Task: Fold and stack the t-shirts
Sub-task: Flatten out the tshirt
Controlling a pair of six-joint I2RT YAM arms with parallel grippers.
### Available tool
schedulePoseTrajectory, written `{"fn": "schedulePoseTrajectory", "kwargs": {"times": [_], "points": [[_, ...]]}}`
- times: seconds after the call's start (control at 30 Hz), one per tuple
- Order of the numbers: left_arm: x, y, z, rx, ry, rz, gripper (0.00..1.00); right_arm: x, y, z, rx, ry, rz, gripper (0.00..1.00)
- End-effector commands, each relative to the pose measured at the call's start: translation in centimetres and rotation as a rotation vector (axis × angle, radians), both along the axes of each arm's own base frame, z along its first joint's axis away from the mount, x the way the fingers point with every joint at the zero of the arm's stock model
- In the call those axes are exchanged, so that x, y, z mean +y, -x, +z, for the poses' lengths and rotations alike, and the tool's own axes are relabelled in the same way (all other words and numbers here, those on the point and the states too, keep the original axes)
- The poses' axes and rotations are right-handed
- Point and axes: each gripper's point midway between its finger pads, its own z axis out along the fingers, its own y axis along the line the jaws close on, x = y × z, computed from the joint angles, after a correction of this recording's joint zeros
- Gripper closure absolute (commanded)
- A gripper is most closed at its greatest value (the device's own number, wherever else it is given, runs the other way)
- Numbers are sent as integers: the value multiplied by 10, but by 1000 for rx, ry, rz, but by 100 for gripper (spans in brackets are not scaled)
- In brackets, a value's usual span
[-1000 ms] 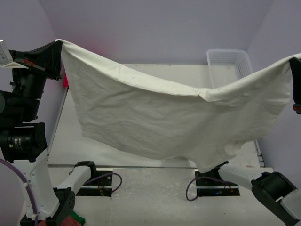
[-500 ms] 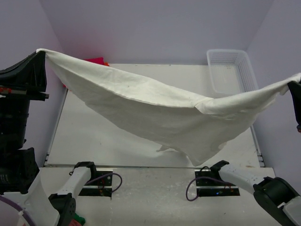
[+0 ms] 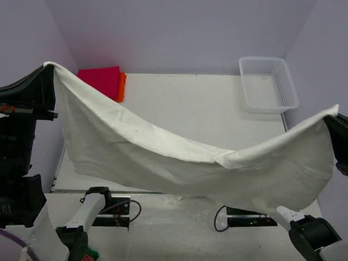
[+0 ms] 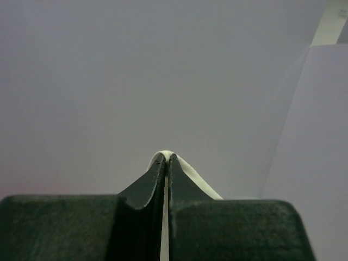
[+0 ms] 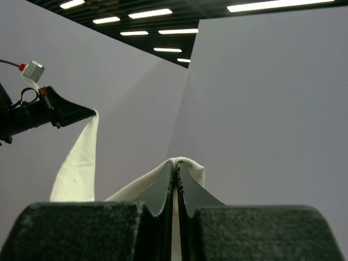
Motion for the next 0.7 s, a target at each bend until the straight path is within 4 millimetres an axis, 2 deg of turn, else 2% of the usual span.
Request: {"fn": "schedulePoseTrajectory", "kwargs": {"times": [0.0, 0.03, 0.07, 0.1, 0.13, 0.2, 0.23, 0.27, 0.3, 0.33, 0.4, 0.43, 0.47, 0.5, 0.53, 0.6, 0.63, 0.67], "points": [[9, -95, -45, 202, 47, 22, 100, 24, -129, -16, 193, 18, -115, 100], [11, -113, -57, 236, 53, 29, 100, 29, -158, -28, 243, 33, -145, 100], [13, -140, -75, 290, 56, 36, 100, 30, -181, -35, 261, 54, -188, 100], [21, -169, -105, 360, 77, 71, 100, 27, -211, -44, 306, 41, -258, 100], [24, -187, -123, 408, 96, 85, 100, 34, -256, -66, 382, 71, -295, 100], [34, -237, -187, 546, 125, 134, 100, 40, -301, -91, 451, 94, -338, 100], [38, -249, -208, 580, 145, 152, 100, 46, -338, -120, 508, 122, -351, 100], [40, -265, -233, 621, 165, 163, 100, 48, -355, -134, 535, 133, -361, 100], [51, -278, -271, 676, 183, 223, 100, 49, -378, -165, 600, 155, -386, 100], [58, -291, -300, 733, 208, 267, 100, 50, -402, -185, 630, 163, -404, 100], [67, -305, -348, 812, 219, 315, 100, 45, -435, -229, 700, 218, -458, 100], [69, -316, -376, 867, 215, 334, 100, 45, -457, -262, 760, 260, -473, 100], [71, -321, -394, 875, 214, 340, 100, 43, -470, -289, 808, 287, -488, 100], [73, -327, -405, 875, 214, 345, 100, 34, -482, -305, 834, 299, -518, 100], [72, -337, -433, 924, 199, 345, 100, 30, -499, -336, 889, 325, -540, 100], [70, -350, -451, 944, 181, 335, 100, 15, -517, -367, 947, 329, -558, 100], [68, -359, -475, 980, 168, 324, 100, 10, -524, -378, 970, 332, -567, 100], [59, -369, -474, 968, 152, 271, 100, 5, -535, -396, 1000, 340, -580, 100]]}}
